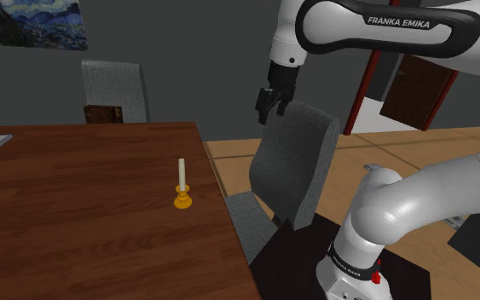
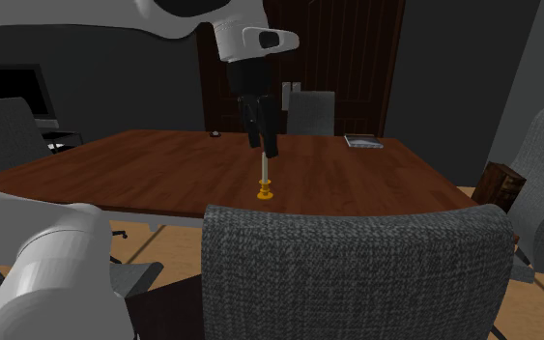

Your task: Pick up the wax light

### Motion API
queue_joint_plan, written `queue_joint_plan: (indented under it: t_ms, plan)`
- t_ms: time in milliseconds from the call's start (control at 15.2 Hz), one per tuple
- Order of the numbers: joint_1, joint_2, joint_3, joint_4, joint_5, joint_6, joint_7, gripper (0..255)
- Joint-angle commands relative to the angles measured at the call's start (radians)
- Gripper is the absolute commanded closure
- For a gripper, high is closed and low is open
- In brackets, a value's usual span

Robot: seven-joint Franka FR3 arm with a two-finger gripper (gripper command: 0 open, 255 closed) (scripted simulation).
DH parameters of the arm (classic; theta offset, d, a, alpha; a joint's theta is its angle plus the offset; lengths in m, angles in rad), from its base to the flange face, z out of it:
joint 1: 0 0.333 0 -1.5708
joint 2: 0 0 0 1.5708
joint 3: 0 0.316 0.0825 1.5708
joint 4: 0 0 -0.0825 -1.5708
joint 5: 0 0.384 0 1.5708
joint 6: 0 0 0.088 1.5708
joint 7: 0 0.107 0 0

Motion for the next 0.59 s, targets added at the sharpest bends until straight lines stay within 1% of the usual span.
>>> queue_joint_plan:
  t_ms: [0,528]
  plan:
    - [0.0,0.0,0.0,0.0,0.0,0.0,0.0,0]
    - [0.067,0.055,0.11,-0.127,0.074,0.291,0.088,0]
